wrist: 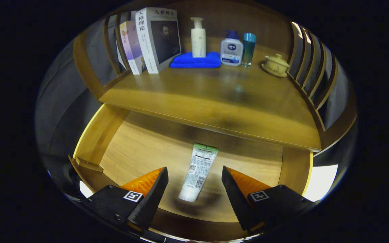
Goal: Pull open the drawer, take out the items inside it, and place them on the countertop above the cabinet.
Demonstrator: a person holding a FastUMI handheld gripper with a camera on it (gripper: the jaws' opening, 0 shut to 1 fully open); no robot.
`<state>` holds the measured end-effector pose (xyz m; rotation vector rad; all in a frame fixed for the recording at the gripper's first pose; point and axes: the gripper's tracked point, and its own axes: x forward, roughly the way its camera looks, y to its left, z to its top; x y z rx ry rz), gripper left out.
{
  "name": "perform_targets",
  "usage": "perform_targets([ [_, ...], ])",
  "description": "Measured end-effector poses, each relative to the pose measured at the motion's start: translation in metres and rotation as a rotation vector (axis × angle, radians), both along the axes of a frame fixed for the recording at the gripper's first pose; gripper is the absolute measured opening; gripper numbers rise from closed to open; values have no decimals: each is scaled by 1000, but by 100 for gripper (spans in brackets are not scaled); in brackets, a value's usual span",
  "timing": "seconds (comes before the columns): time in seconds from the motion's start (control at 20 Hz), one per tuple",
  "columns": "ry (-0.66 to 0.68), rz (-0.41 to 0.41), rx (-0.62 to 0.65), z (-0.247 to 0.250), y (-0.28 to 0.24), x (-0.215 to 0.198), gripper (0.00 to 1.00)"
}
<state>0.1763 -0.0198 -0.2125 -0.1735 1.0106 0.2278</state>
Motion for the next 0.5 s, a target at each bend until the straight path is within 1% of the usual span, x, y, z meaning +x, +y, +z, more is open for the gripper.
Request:
perform_targets([
  [0.25, 96, 5, -8, -25, 4, 4, 98],
  [0.5, 194, -14, 34, -44, 15, 5, 98],
])
